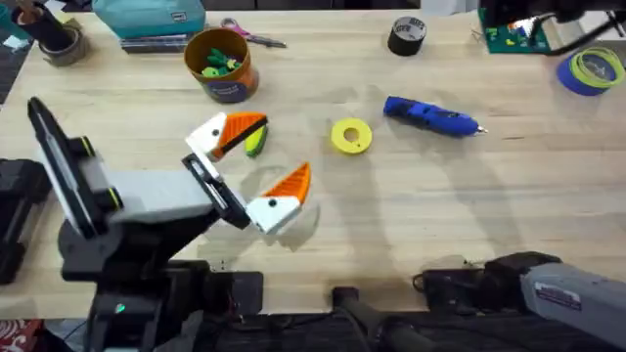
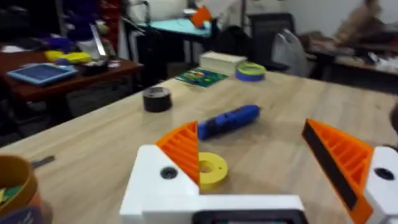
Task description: Pick up the gripper from the table and insert it into the empty holder that is missing its gripper. Then pick up a screw, insert it into the mounting hole, and use the screwdriver to tighten it. Finally, clean up the table by picking up the vegetable and placing it into the bucket.
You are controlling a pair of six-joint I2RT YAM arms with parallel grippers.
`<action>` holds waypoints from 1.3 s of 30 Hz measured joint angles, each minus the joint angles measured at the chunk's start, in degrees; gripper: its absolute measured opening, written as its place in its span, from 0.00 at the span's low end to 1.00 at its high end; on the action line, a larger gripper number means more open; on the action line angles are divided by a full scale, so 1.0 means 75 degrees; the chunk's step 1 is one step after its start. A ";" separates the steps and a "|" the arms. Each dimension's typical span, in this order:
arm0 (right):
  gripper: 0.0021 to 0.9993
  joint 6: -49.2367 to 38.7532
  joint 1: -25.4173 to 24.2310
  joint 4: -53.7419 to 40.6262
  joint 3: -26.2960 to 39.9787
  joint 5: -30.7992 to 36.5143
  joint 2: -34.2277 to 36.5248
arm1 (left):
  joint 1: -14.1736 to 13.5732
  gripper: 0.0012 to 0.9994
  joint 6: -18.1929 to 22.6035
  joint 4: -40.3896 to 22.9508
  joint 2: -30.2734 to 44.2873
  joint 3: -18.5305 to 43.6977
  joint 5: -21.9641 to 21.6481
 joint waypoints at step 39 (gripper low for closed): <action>1.00 0.1567 -0.0385 -0.1609 -0.2620 -0.0099 -0.3630 | 0.0364 0.99 0.2012 -0.9061 0.7537 0.7565 -0.4392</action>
